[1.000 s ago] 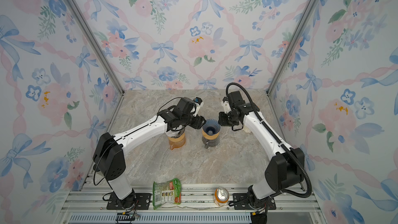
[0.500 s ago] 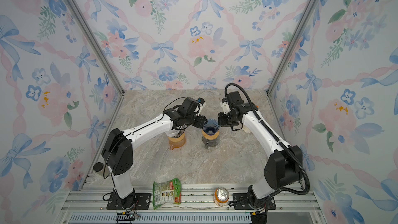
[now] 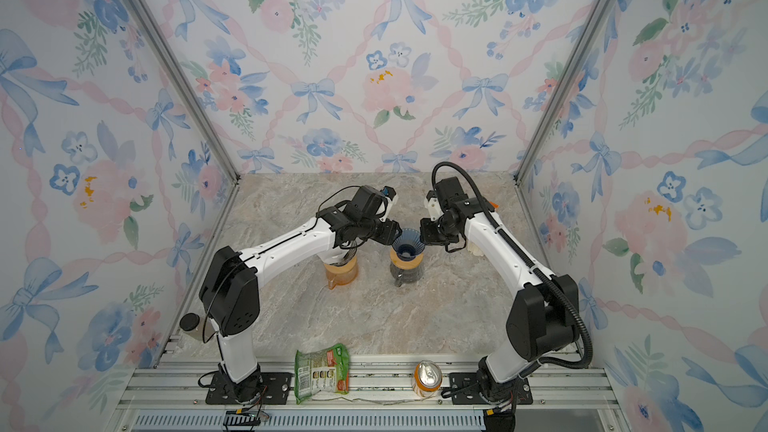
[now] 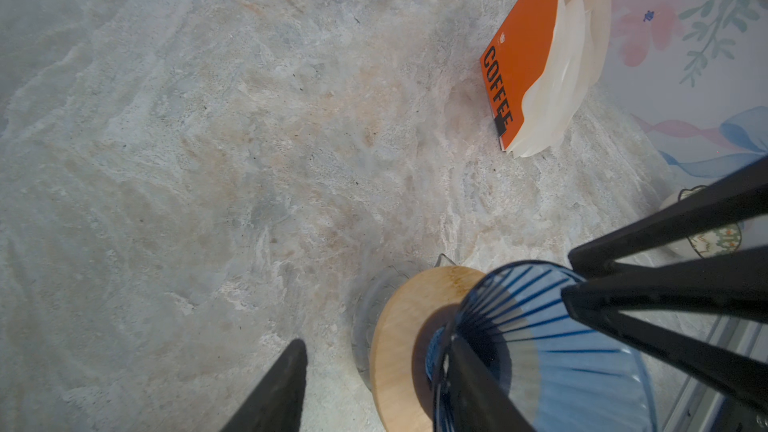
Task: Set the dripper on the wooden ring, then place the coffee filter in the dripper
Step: 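Hold the blue dripper seated on the ring with both grippers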
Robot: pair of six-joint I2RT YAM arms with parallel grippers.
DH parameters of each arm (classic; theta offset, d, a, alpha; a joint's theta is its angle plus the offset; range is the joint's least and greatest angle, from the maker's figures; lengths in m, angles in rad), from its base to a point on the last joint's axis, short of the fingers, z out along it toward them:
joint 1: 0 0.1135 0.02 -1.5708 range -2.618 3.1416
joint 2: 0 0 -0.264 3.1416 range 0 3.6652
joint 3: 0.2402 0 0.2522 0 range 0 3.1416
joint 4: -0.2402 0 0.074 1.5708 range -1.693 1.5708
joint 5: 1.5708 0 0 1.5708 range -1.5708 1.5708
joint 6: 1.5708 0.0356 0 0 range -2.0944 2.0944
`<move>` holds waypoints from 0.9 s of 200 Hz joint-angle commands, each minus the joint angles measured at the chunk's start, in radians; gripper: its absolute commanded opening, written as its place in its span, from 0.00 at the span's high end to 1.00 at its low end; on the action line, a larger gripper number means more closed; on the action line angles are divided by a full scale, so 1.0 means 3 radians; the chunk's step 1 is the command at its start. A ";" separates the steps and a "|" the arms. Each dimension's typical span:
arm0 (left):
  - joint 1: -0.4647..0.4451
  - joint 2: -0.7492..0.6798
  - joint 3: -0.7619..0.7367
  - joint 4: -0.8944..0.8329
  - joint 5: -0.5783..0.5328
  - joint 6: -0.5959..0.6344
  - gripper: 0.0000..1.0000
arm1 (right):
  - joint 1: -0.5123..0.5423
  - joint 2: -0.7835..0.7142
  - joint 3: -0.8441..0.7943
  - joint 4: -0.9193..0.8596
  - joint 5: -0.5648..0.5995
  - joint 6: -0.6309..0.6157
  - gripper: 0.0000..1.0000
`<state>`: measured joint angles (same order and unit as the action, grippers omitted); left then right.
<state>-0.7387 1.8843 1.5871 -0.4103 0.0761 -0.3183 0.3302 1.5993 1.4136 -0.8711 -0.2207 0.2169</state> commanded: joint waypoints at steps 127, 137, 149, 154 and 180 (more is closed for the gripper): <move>0.0023 -0.0164 -0.0180 -0.0018 0.0081 -0.0160 0.61 | -0.0001 -0.0212 -0.0196 0.0142 -0.0163 0.0184 0.82; 0.0023 -0.0164 -0.0177 -0.0018 0.0079 -0.0171 0.62 | -0.0002 -0.0218 -0.0204 0.0157 -0.0157 0.0184 0.83; 0.0026 -0.0167 -0.0177 -0.0018 0.0078 -0.0176 0.62 | -0.0008 -0.0218 -0.0208 0.0163 -0.0151 0.0191 0.84; 0.0023 -0.0163 -0.0172 -0.0018 0.0078 -0.0175 0.63 | -0.0006 -0.0210 -0.0207 0.0163 -0.0156 0.0191 0.84; 0.0023 -0.0160 -0.0166 -0.0018 0.0088 -0.0175 0.67 | -0.0002 -0.0208 -0.0221 0.0168 -0.0154 0.0200 0.86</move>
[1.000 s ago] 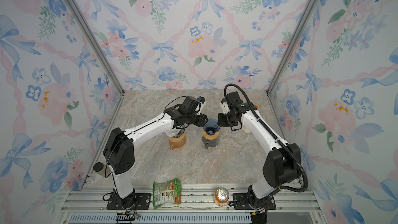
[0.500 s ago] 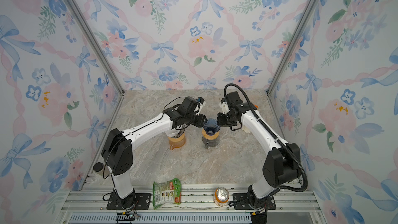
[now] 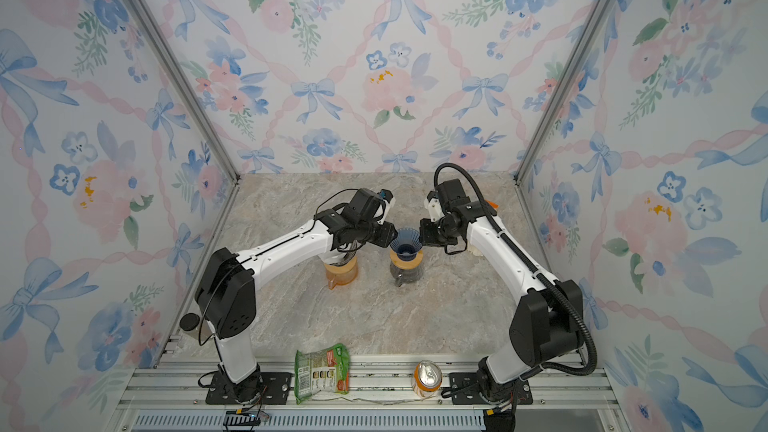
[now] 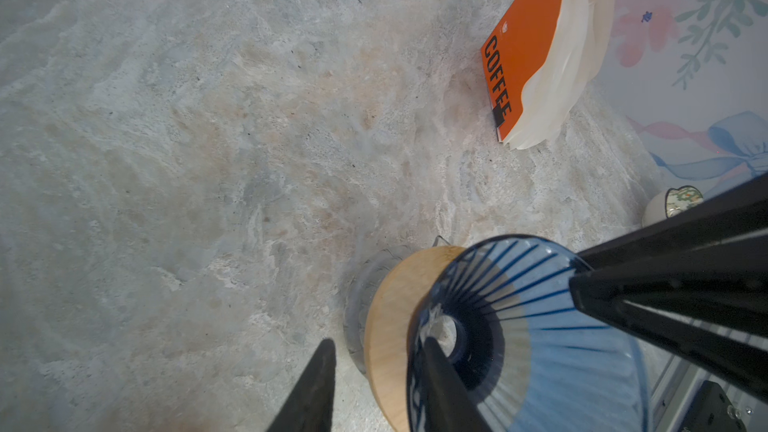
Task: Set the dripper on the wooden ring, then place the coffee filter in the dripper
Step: 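Hold the blue dripper seated on the ring with both grippers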
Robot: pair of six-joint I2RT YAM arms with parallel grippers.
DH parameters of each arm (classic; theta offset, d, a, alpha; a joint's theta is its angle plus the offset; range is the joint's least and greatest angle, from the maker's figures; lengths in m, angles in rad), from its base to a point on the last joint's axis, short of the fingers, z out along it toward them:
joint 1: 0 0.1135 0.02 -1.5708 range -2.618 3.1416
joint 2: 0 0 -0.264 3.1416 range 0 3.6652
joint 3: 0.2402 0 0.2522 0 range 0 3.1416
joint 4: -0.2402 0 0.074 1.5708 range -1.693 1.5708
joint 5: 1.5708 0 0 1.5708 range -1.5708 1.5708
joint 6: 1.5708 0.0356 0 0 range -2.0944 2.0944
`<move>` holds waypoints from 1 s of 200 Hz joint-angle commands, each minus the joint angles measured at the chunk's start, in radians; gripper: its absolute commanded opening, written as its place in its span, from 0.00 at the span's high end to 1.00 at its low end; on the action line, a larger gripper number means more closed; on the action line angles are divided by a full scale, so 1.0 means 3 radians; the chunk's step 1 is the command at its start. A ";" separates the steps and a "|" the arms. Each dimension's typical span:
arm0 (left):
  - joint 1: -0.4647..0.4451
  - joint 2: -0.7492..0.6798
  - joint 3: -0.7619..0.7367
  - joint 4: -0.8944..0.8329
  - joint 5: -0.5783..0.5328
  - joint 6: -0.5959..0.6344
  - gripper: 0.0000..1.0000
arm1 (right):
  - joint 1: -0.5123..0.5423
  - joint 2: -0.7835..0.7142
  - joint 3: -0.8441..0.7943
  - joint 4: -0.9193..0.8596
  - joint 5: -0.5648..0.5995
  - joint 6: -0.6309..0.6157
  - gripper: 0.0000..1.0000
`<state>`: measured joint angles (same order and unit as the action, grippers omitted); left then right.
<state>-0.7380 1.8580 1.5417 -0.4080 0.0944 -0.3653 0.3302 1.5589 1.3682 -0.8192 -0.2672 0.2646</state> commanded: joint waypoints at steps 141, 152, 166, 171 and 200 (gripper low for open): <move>0.0016 -0.0030 -0.0075 -0.0021 0.0106 -0.0051 0.76 | 0.0004 -0.0170 -0.0340 0.0123 0.0014 0.0124 0.91; 0.0016 -0.0032 -0.0079 -0.0019 0.0097 -0.0051 0.76 | 0.0004 -0.0175 -0.0363 0.0127 0.0018 0.0129 0.91; 0.0016 -0.0042 -0.0095 -0.0019 0.0086 -0.0051 0.76 | 0.0002 -0.0185 -0.0394 0.0133 0.0027 0.0131 0.92; 0.0013 -0.0044 -0.0102 -0.0021 0.0089 -0.0051 0.76 | 0.0004 -0.0185 -0.0406 0.0133 0.0028 0.0135 0.92; 0.0016 -0.0054 -0.0131 -0.0019 0.0092 -0.0048 0.77 | 0.0004 -0.0201 -0.0482 0.0157 0.0022 0.0156 0.92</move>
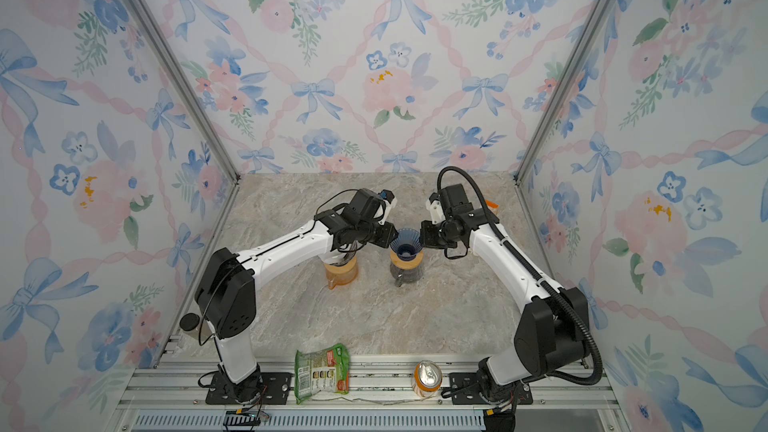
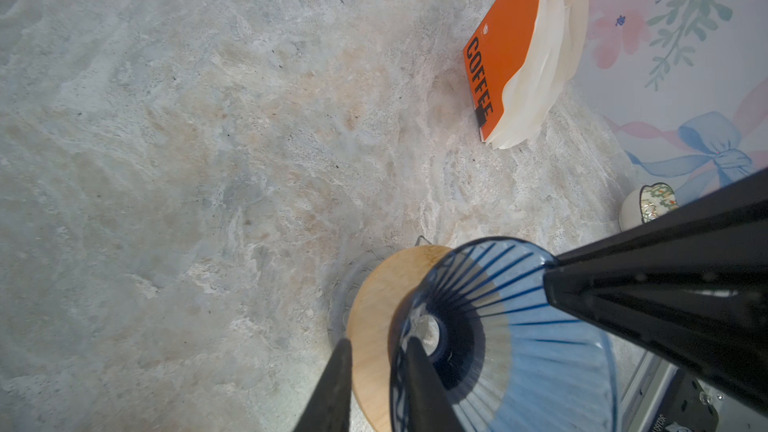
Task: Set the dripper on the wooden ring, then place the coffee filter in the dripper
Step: 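Hold the blue dripper seated on the ring with both grippers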
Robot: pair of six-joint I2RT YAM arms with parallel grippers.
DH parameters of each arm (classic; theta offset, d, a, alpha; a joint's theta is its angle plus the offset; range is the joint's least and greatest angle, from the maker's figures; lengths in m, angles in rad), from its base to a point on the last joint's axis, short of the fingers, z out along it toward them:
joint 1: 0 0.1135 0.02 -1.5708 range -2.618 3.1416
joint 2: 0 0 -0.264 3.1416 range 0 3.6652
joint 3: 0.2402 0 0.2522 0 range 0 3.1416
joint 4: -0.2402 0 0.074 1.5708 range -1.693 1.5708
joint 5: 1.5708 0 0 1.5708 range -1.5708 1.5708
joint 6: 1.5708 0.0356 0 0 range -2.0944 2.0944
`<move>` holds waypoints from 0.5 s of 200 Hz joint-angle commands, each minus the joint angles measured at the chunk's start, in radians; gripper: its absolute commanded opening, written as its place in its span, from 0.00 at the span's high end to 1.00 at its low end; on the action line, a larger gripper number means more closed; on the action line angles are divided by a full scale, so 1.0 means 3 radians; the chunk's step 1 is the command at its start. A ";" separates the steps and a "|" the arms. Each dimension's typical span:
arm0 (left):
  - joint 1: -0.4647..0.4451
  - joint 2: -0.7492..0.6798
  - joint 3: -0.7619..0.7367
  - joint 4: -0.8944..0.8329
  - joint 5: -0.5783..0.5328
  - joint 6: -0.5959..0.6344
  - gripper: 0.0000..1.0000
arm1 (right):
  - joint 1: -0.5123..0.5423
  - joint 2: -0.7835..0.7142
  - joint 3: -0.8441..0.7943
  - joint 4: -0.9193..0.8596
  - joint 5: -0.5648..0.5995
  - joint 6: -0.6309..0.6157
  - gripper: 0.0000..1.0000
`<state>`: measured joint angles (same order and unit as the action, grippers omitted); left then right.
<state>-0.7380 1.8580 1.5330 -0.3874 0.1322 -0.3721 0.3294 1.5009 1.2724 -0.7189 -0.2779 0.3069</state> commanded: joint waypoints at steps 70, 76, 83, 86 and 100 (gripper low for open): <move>0.0016 -0.0039 -0.0178 -0.0084 -0.0013 -0.0028 0.78 | 0.0006 -0.0028 -0.0323 -0.0173 0.0064 0.0011 0.92; 0.0016 -0.0039 -0.0187 -0.0084 -0.0009 -0.0027 0.78 | 0.0006 -0.0032 -0.0341 -0.0176 0.0069 0.0015 0.92; 0.0016 -0.0038 -0.0195 -0.0084 -0.0011 -0.0030 0.78 | 0.0007 -0.0037 -0.0357 -0.0177 0.0076 0.0014 0.92; 0.0016 -0.0038 -0.0200 -0.0084 -0.0008 -0.0032 0.78 | 0.0006 -0.0038 -0.0367 -0.0180 0.0081 0.0015 0.92; 0.0015 -0.0035 -0.0214 -0.0084 -0.0007 -0.0032 0.78 | 0.0006 -0.0048 -0.0403 -0.0186 0.0088 0.0010 0.93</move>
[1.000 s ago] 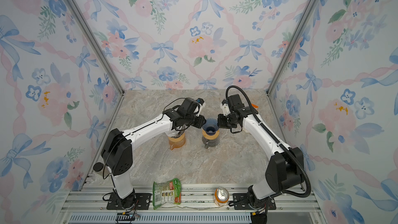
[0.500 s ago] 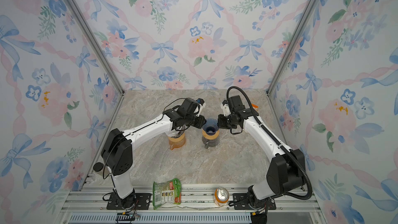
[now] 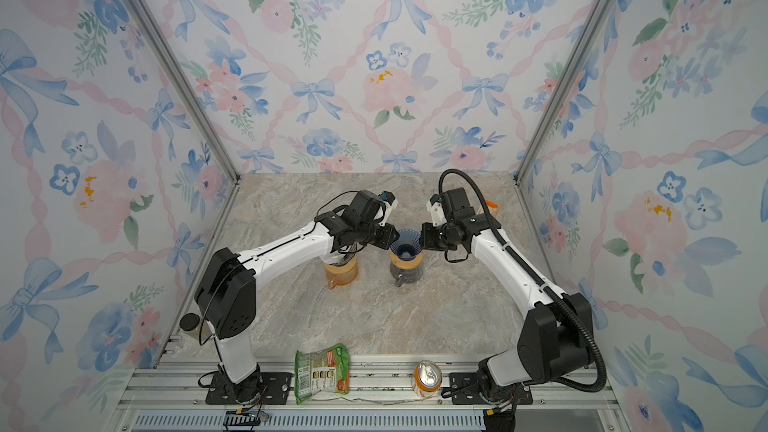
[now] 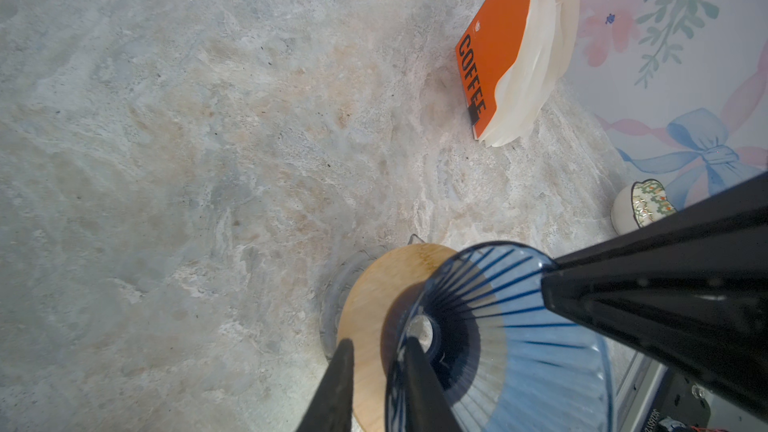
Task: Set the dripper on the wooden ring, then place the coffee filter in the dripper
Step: 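Hold the blue dripper seated on the ring with both grippers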
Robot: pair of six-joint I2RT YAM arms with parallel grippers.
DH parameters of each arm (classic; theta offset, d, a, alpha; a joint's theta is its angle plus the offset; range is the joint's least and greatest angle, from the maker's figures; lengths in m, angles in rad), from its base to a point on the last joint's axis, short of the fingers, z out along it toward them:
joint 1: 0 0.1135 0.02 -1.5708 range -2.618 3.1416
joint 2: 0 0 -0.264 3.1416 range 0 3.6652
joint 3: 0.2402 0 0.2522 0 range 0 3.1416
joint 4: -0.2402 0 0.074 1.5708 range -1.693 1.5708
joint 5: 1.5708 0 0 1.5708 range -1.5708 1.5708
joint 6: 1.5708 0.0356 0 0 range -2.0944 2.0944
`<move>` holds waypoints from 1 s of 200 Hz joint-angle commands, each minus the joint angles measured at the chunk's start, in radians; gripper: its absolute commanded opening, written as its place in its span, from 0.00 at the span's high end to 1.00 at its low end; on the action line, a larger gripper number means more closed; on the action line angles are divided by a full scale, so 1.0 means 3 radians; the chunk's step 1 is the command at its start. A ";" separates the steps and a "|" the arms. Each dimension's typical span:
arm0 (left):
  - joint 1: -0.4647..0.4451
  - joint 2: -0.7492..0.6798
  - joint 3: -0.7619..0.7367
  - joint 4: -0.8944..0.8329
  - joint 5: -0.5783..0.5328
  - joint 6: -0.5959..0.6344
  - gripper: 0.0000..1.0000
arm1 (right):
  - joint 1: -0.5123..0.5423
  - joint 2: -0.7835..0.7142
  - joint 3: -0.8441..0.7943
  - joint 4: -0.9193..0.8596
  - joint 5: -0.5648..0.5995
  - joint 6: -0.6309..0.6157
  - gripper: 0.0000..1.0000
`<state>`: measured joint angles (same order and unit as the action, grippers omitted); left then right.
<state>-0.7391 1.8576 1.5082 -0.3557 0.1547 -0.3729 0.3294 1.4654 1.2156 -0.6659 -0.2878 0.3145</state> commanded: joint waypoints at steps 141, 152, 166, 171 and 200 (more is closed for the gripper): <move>0.0030 0.0029 -0.0272 -0.0183 -0.0079 -0.0070 0.80 | -0.0009 0.0159 -0.0310 -0.0421 0.0202 -0.0098 0.93; 0.0034 0.0039 -0.0281 -0.0176 -0.0077 -0.0065 0.80 | -0.0006 0.0182 -0.0291 -0.0458 0.0226 -0.0114 0.93; 0.0035 0.0055 -0.0282 -0.0178 -0.0080 -0.0065 0.81 | -0.0004 0.0199 -0.0270 -0.0495 0.0250 -0.0131 0.93; 0.0040 0.0058 -0.0287 -0.0178 -0.0078 -0.0068 0.81 | -0.0004 0.0203 -0.0261 -0.0508 0.0260 -0.0133 0.93; 0.0043 0.0057 -0.0304 -0.0178 -0.0080 -0.0068 0.81 | -0.0004 0.0251 -0.0245 -0.0568 0.0323 -0.0170 0.92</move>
<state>-0.7391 1.8557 1.4662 -0.2844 0.1696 -0.4007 0.3290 1.4712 1.1889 -0.6342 -0.2874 0.3019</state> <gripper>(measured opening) 0.190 0.077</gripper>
